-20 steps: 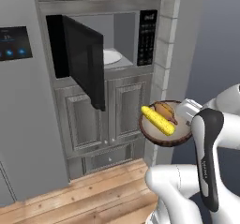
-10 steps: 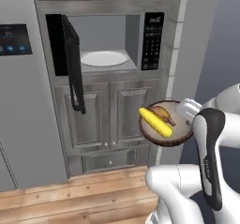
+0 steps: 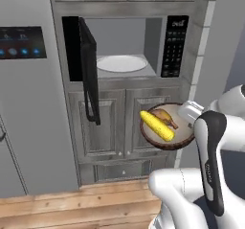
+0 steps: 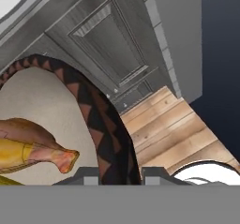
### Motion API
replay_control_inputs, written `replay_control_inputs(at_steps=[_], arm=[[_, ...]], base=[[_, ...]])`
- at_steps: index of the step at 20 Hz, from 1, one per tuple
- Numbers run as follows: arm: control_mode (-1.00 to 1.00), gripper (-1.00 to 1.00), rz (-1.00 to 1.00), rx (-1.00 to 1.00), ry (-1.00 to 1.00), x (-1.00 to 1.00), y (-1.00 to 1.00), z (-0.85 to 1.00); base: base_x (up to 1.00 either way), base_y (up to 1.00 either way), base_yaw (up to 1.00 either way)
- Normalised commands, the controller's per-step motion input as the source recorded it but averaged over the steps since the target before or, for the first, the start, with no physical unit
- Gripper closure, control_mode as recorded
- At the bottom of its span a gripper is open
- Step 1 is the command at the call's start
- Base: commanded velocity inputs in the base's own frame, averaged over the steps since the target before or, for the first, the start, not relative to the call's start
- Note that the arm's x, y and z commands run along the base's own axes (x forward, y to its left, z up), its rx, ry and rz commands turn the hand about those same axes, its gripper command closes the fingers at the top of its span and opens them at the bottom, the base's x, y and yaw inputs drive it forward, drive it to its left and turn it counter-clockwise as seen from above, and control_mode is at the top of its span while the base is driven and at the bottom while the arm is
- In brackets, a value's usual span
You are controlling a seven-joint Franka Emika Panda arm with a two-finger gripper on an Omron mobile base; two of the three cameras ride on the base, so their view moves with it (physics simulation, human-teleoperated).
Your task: Place the bowl containing the corn and chicken drumstick in the microwave. Close the microwave door and press the start button to microwave the meal.
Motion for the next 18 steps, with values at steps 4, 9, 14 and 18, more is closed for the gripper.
replay_control_inputs(at_steps=[4,9,14,18], arm=[[1.00,1.00,0.00,0.00,0.00,0.00,0.00,0.00],[1.00,1.00,0.00,0.00,0.00,0.00,0.00,0.00],[1.00,1.00,0.00,0.00,0.00,0.00,0.00,0.00],[1.00,1.00,0.00,0.00,0.00,0.00,0.00,0.00]], base=[[0.70,-0.02,0.08],[0.60,0.00,0.05],[0.50,0.00,0.04],[0.34,0.01,0.09]])
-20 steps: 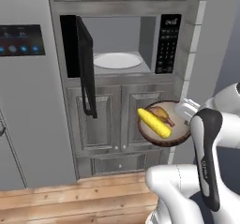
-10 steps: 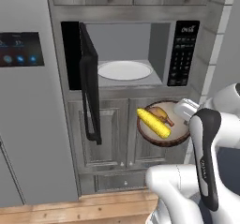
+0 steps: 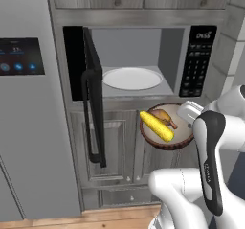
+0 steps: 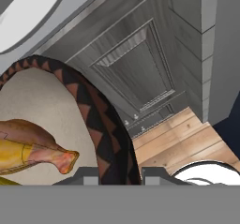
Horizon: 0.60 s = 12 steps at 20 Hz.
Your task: Place the bowl containing the corn and chicken drumstick in the microwave. Close the microwave door and press the start button to microwave the meal.
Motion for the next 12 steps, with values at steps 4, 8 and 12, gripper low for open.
replay_control_inputs(at_steps=[4,8,12], arm=[[1.00,1.00,0.00,0.00,0.00,0.00,0.00,0.00],[-1.00,1.00,0.00,0.00,0.00,0.05,0.00,0.00],[-1.00,1.00,0.00,0.00,0.00,0.01,0.00,0.00]], base=[[0.29,0.05,0.09],[0.19,0.08,0.04],[0.00,0.00,0.00]])
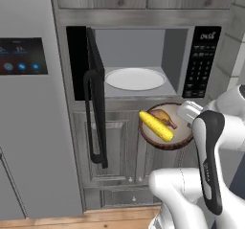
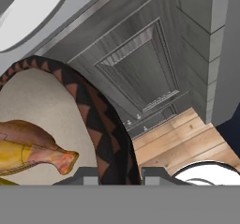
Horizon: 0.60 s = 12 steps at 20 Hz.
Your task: Place the bowl containing the corn and chicken drumstick in the microwave. Close the microwave door and press the start button to microwave the meal.
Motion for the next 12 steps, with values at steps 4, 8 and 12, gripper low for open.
replay_control_inputs(at_steps=[4,8,12], arm=[[-1.00,1.00,0.00,0.00,0.00,0.00,0.00,0.00],[-1.00,1.00,0.00,0.00,0.00,0.03,0.00,0.00],[-1.00,1.00,-0.08,0.00,-0.05,0.22,0.01,0.04]], base=[[0.00,0.00,0.00],[0.00,0.00,0.00],[0.00,0.00,0.00]])
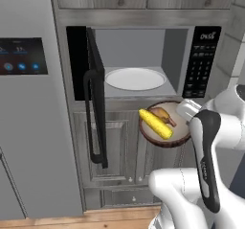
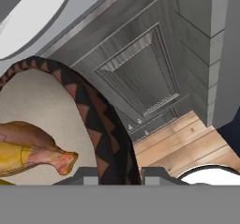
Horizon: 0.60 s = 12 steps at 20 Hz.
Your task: Place the bowl containing the corn and chicken drumstick in the microwave. Close the microwave door and press the start button to microwave the meal.
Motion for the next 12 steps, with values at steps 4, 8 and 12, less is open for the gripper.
replay_control_inputs(at_steps=[4,8,12], arm=[[-1.00,1.00,-0.16,0.00,-0.15,0.28,0.12,0.21],[-1.00,1.00,-0.20,0.00,-0.16,0.33,0.17,0.19],[-1.00,1.00,-0.22,0.00,-0.08,0.44,0.03,0.18]], base=[[0.00,0.00,0.00],[0.00,0.00,0.00],[0.00,0.00,0.00]])
